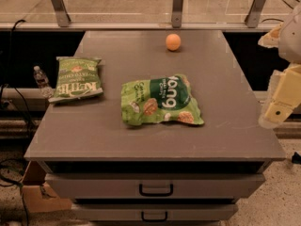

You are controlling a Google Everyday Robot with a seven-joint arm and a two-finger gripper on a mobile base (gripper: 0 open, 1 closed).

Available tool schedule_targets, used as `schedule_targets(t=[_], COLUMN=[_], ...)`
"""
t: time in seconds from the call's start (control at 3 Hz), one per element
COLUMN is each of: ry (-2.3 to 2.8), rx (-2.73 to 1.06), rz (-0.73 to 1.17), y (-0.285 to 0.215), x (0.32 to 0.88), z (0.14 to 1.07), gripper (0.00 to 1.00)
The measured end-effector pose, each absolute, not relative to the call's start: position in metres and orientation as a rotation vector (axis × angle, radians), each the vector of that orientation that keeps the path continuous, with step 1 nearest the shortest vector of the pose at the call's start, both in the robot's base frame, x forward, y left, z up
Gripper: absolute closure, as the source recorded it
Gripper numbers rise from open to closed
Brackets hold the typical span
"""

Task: Pick green rice chip bag

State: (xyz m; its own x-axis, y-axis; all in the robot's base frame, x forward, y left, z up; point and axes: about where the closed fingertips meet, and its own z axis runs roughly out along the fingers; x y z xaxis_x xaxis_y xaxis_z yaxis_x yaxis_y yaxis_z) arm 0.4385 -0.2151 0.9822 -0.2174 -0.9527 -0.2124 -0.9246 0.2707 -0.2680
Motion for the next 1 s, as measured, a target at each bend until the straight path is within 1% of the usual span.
schedule_targets(t=[0.33,0.67,1.0], ry=[2.215,2.101,1.970], rx=[-1.713,-1.809,-1.936], rz=[-0.119,-0.108,-0.140], y=[-0.215,-0.188,-0.142], x=[0.439,0.455,0.479], z=[0.982,0.980,0.973], gripper=[0.00,0.00,0.00])
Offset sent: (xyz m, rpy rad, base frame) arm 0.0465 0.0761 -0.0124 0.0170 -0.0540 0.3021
